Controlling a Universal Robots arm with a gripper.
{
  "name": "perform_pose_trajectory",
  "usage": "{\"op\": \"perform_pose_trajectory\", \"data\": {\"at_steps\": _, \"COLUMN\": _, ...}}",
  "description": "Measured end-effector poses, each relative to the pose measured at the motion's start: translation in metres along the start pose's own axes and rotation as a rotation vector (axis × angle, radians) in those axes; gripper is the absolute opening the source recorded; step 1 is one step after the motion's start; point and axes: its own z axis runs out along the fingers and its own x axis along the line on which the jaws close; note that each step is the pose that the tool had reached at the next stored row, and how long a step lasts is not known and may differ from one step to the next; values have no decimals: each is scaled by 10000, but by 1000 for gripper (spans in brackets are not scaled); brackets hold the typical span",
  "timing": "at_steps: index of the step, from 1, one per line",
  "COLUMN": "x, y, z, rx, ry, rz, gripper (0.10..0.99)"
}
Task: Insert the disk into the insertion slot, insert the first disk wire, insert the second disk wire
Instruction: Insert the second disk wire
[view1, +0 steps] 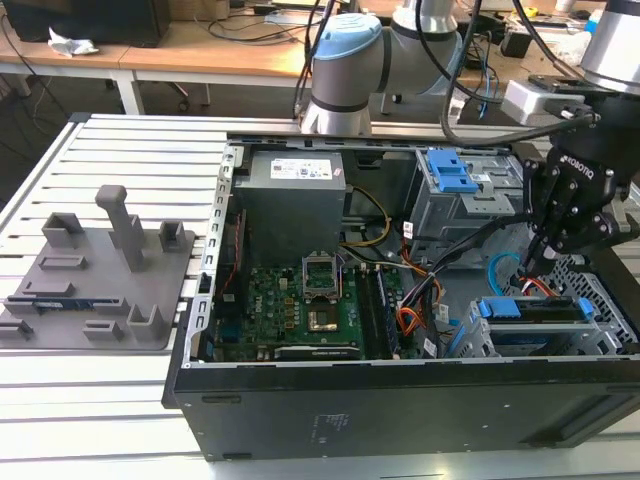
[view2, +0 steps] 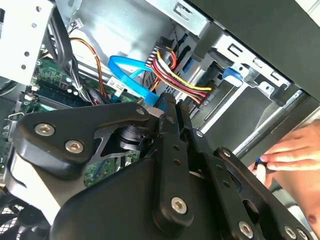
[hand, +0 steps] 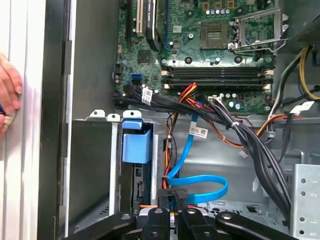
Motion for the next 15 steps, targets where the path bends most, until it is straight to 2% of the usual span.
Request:
{"op": "perform_pose_trajectory", "data": {"at_steps": 1, "x": 35, "y": 1, "z": 8, "rx": 4, "ry": -124, "rz": -3, "gripper": 161}}
{"op": "perform_pose_trajectory", "data": {"at_steps": 4, "x": 112, "y": 3, "z": 25, "rx": 13, "ry": -403, "rz": -11, "gripper": 161}}
{"op": "perform_pose_trajectory", "data": {"at_steps": 7, "x": 199, "y": 6, "z": 42, "rx": 22, "ry": -722, "rz": -20, "gripper": 161}}
{"op": "perform_pose_trajectory", "data": {"at_steps": 8, "x": 216, "y": 10, "z": 46, "rx": 24, "ry": -793, "rz": -20, "gripper": 161}}
{"op": "perform_pose_trajectory", "data": {"at_steps": 10, "x": 267, "y": 25, "z": 57, "rx": 35, "ry": -1119, "rz": -31, "gripper": 161}}
{"op": "perform_pose_trajectory", "data": {"at_steps": 12, "x": 293, "y": 35, "z": 61, "rx": 41, "ry": -1317, "rz": -37, "gripper": 161}}
{"op": "perform_pose_trajectory", "data": {"at_steps": 13, "x": 327, "y": 44, "z": 69, "rx": 42, "ry": -1385, "rz": -38, "gripper": 161}}
{"op": "perform_pose_trajectory", "data": {"at_steps": 15, "x": 335, "y": 44, "z": 70, "rx": 43, "ry": -1393, "rz": -40, "gripper": 161}}
